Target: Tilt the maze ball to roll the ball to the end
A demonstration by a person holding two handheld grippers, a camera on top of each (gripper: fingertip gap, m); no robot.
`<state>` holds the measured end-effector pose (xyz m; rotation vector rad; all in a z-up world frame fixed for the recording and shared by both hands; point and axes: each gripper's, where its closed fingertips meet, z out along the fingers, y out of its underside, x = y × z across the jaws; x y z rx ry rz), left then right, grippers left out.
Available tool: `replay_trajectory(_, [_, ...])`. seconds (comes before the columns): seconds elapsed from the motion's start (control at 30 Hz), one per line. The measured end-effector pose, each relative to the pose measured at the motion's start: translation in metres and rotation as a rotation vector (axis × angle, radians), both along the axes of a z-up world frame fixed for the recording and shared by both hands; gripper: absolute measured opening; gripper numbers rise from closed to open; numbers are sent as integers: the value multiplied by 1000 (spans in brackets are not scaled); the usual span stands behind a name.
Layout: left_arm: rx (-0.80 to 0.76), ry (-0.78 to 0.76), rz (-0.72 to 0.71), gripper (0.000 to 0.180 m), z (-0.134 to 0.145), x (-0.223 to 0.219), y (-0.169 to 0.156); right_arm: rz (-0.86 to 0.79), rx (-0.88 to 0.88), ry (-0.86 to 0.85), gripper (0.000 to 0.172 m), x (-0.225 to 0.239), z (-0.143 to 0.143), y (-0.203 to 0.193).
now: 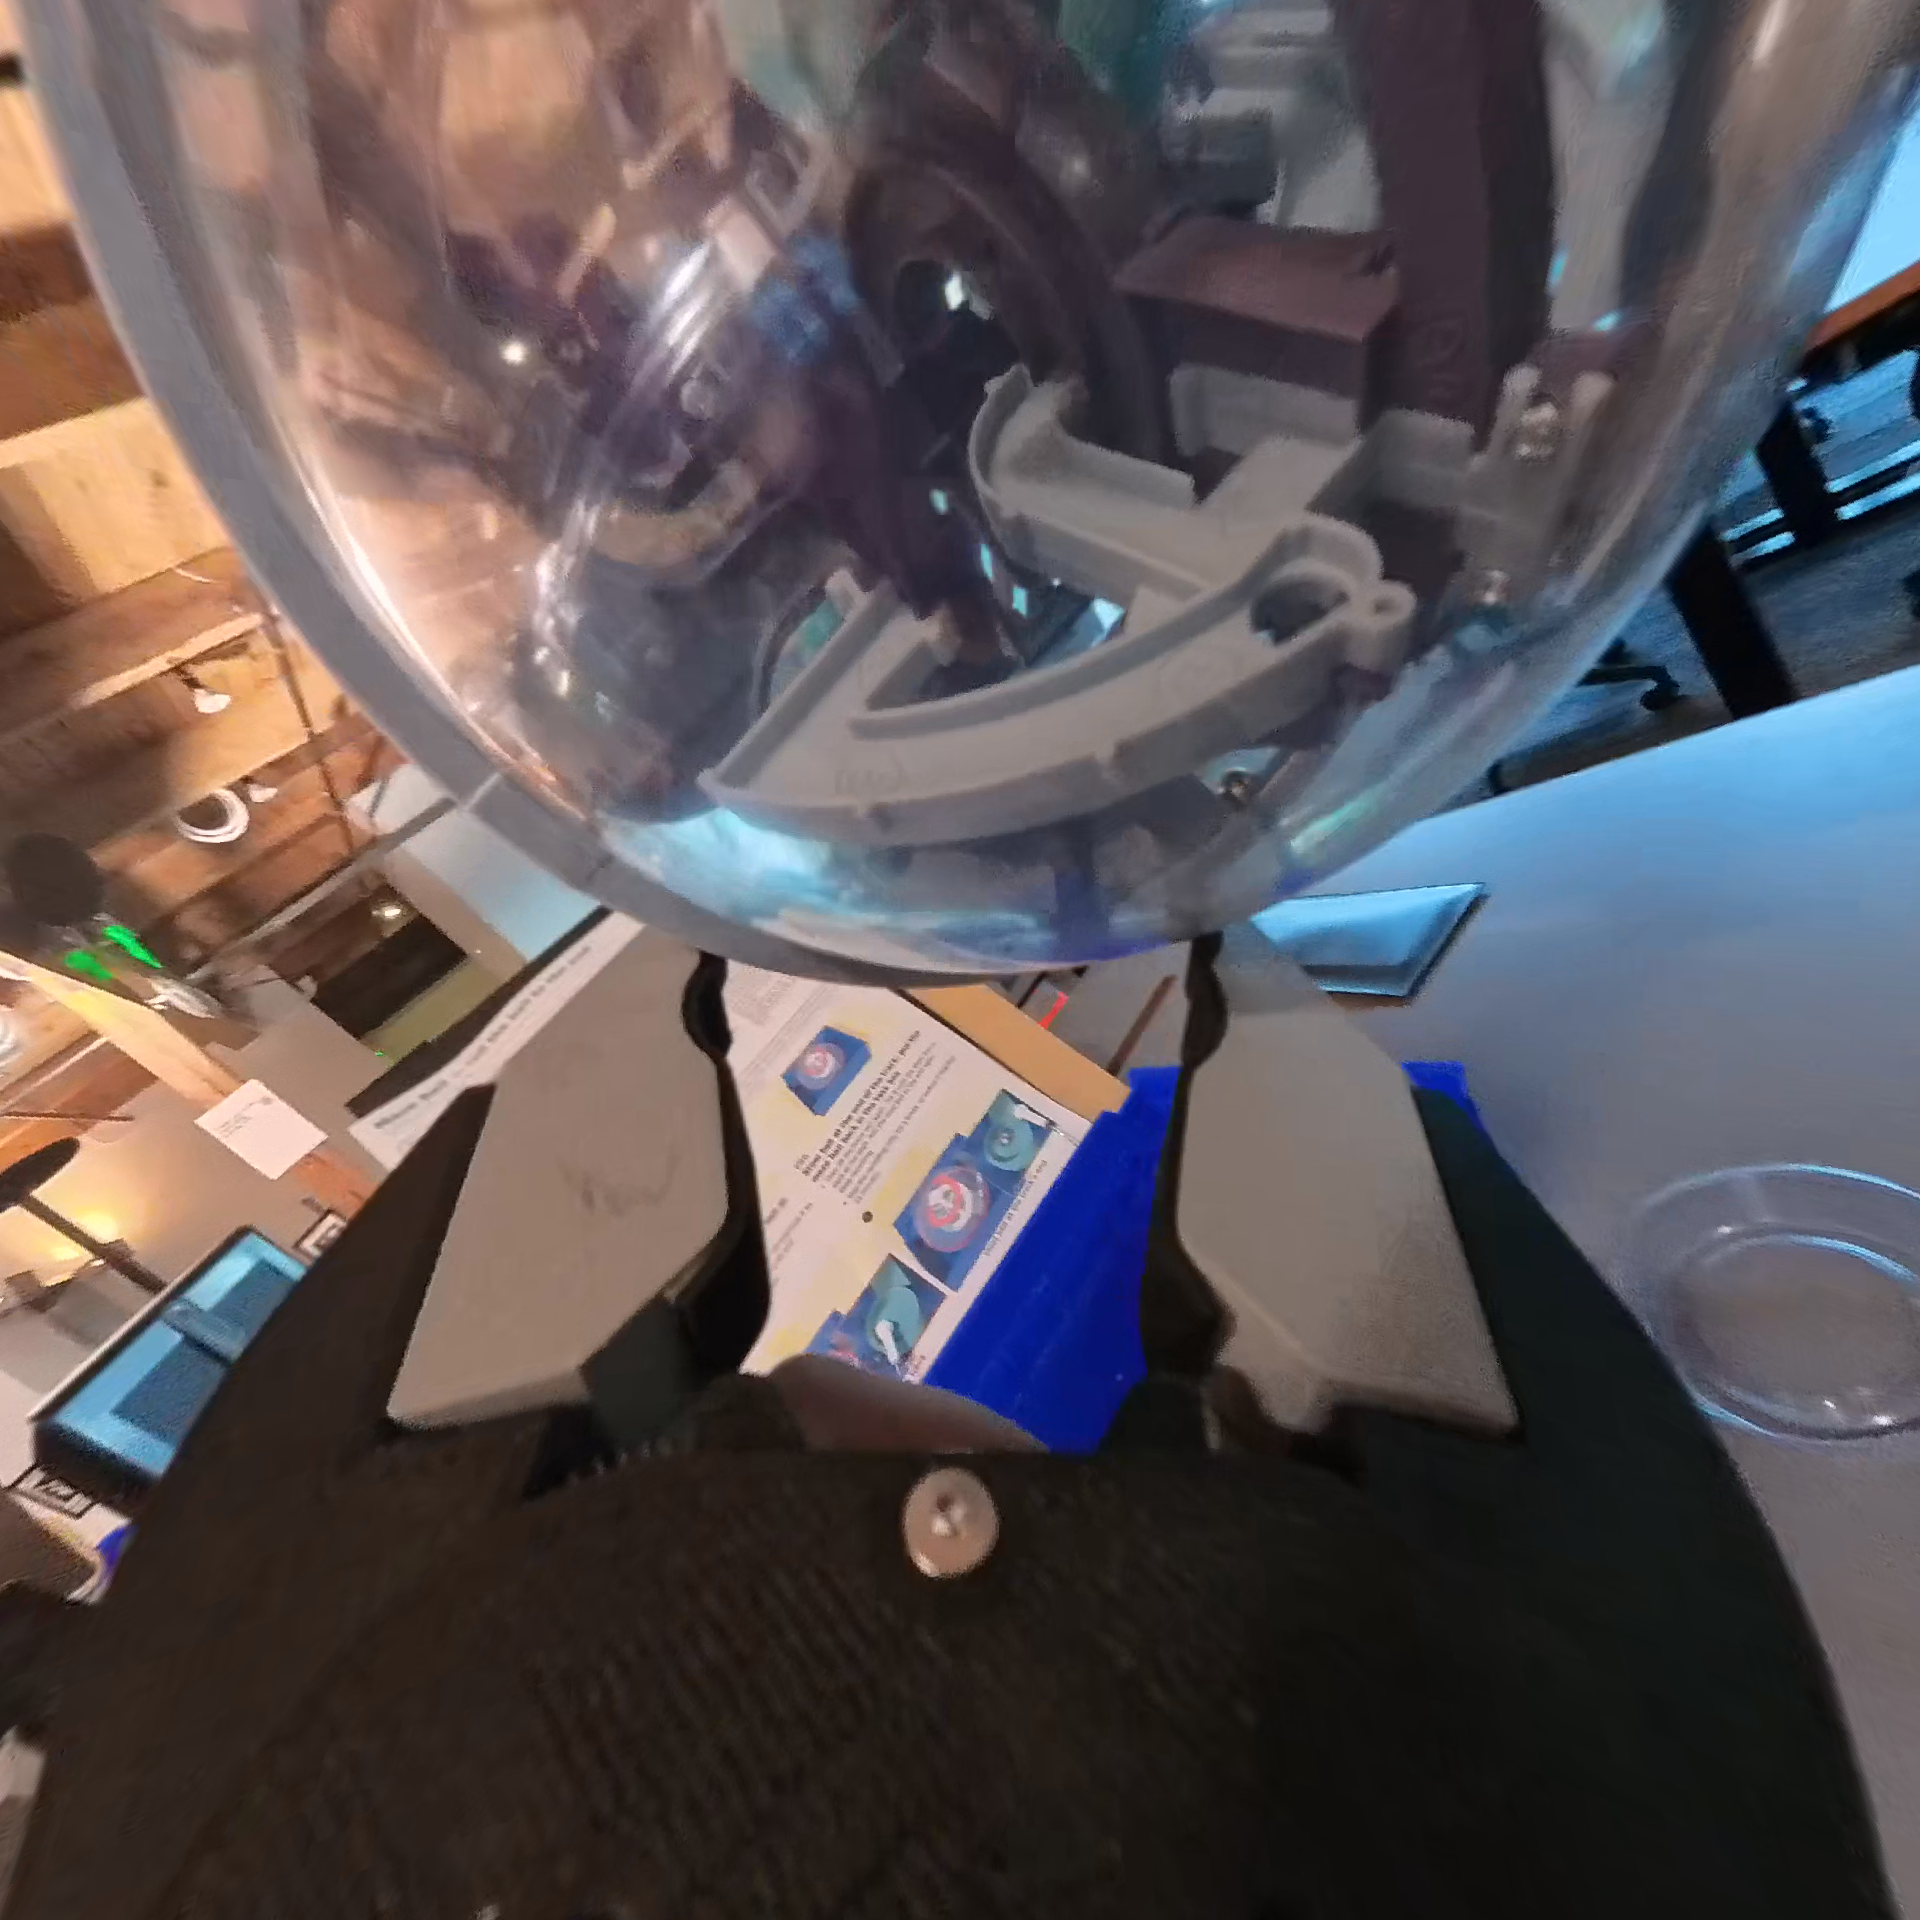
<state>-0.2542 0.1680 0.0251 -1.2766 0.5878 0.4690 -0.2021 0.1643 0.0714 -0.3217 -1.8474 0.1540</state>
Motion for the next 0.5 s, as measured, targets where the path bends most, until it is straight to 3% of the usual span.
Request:
replay_trajectory(0.03, [-9,3,-13,88,-5,1,-1,14,-47,0,154,0,-5,0])
replay_trajectory(0.23, [-103,-105,-265,89,-32,19,-20,213,-416,36,154,0,-29,-13])
replay_trajectory(0.5, [-144,-299,-538,91,-38,28,-44,284,-505,55,154,4,-50,-15])
